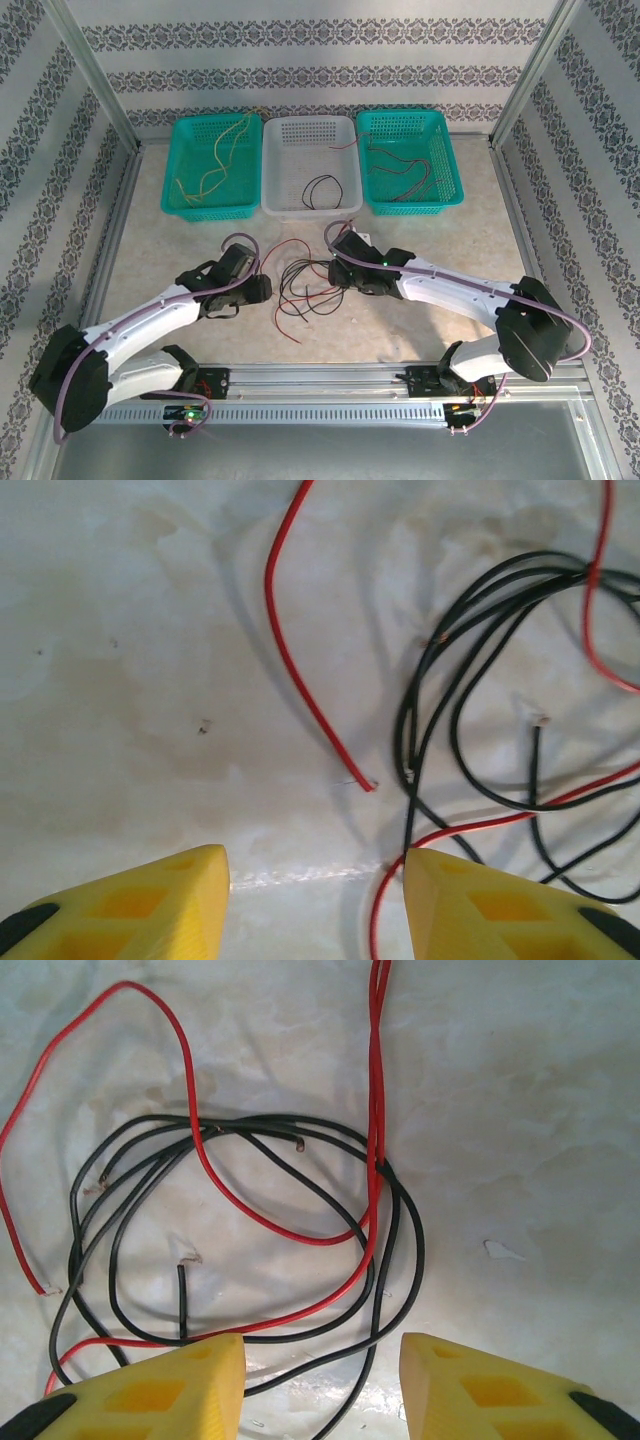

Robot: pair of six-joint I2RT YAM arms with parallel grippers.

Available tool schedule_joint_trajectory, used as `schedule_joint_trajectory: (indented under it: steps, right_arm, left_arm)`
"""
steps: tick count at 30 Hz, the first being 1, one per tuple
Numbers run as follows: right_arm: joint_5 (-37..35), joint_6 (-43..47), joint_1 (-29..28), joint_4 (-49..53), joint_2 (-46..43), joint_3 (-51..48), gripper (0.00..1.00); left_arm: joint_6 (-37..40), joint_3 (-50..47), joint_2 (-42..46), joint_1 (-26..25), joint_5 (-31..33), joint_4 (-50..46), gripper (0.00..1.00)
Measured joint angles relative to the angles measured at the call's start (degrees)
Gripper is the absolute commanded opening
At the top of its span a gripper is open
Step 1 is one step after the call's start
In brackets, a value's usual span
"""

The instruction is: Untangle the cables

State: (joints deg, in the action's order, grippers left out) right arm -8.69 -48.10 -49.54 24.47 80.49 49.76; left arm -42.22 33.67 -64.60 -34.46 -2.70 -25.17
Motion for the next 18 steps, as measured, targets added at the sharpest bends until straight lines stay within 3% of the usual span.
schedule_joint_trajectory:
  steps: [8, 18]
  right_arm:
    - [-0.1, 0.0, -0.2, -0.5, -2.2, -1.6, 0.45]
    - [-4.0, 4.2, 2.1, 4.7, -21.3, -0.6, 0.48]
  left_arm:
    - [0.0, 2.0, -9.3, 0.0, 0.4, 2.6, 0.48]
    - [-0.1, 4.2, -17.6, 0.0, 1.7, 7.0, 0.44]
